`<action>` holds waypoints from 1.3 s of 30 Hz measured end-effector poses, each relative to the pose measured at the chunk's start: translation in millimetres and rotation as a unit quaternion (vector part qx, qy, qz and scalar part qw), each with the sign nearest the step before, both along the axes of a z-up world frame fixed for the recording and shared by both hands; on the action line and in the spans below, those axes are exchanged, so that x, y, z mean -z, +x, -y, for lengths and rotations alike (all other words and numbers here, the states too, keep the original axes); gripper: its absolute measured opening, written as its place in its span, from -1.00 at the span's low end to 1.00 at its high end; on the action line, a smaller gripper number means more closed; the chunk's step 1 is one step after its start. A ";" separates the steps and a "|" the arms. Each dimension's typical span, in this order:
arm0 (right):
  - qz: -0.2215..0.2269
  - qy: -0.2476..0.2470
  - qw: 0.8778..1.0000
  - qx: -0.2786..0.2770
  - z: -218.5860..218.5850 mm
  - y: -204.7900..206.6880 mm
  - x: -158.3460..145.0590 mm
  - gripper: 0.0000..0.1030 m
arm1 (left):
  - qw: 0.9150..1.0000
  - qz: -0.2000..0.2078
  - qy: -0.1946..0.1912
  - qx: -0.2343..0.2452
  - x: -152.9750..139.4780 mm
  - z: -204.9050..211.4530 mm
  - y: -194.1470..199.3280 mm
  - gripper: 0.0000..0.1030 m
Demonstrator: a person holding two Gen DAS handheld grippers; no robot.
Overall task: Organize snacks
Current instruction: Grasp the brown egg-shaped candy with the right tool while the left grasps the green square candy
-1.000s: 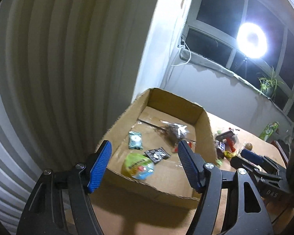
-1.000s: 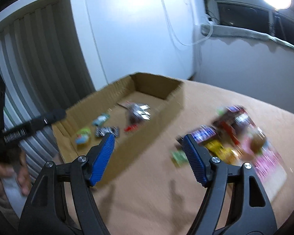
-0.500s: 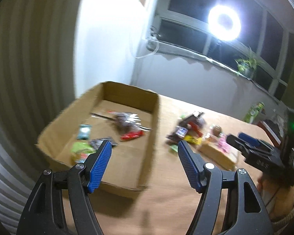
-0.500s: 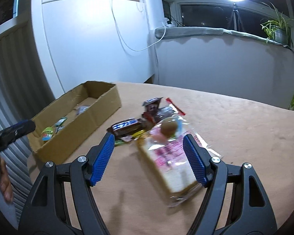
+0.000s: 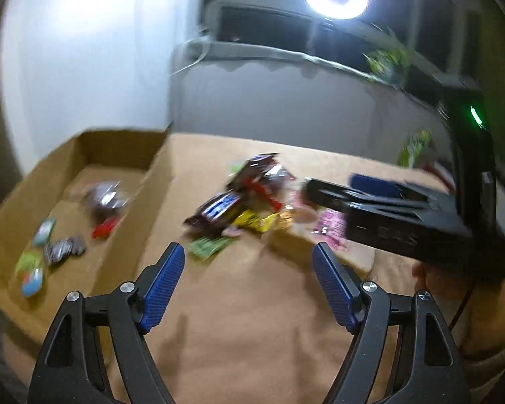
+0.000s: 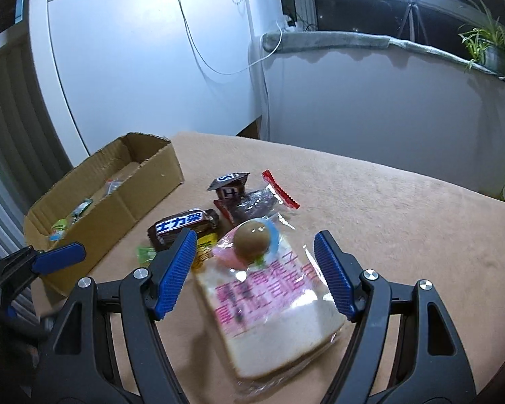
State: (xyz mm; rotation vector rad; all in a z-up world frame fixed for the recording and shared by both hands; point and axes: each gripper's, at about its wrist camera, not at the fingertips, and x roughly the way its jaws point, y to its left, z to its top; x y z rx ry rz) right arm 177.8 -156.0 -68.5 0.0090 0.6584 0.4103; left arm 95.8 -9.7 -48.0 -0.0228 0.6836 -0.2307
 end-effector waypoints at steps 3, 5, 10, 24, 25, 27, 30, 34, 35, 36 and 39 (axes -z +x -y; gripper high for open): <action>-0.010 0.002 1.000 -0.015 -1.1 11.0 2.6 0.46 | 1.000 -0.021 0.008 -0.004 13.1 0.1 20.9 0.52; -0.013 -0.001 1.000 -0.024 -4.4 16.2 4.0 0.46 | 0.999 -0.038 0.005 -0.021 21.3 -4.6 34.5 0.52; -0.028 -0.001 0.999 -0.038 -8.5 26.8 14.3 0.20 | 0.997 -0.071 -0.023 -0.021 33.5 -7.7 55.5 0.52; -0.032 0.022 0.997 -0.060 13.7 7.7 23.5 -0.35 | 0.992 -0.098 -0.065 0.047 39.6 -11.1 47.0 0.30; -0.032 0.023 0.998 -0.058 17.1 5.0 23.6 -0.34 | 0.992 -0.098 -0.061 0.051 39.0 -11.7 46.6 0.20; -0.033 0.027 0.998 -0.053 23.2 0.9 24.1 -0.34 | 0.993 -0.098 -0.054 0.037 39.3 -16.3 51.1 0.15; -0.034 0.030 0.998 -0.048 27.4 -2.2 24.1 -0.34 | 0.993 -0.102 -0.051 0.023 41.3 -17.7 60.3 0.14; -0.032 0.032 0.998 -0.046 27.6 -4.9 22.9 -0.34 | 0.993 -0.109 -0.012 0.039 44.5 -3.3 65.1 -0.30; -0.031 0.032 0.998 -0.046 27.9 -5.8 22.5 -0.34 | 0.993 -0.110 -0.006 0.037 45.0 -2.2 64.9 -0.39; -0.031 0.033 0.998 -0.045 28.6 -7.0 22.6 -0.34 | 0.993 -0.109 -0.006 0.035 44.8 -2.4 65.0 -0.53; -0.030 0.037 0.998 -0.041 31.6 -11.0 22.8 -0.34 | 0.993 -0.110 -0.006 0.038 45.1 -4.6 65.0 -0.58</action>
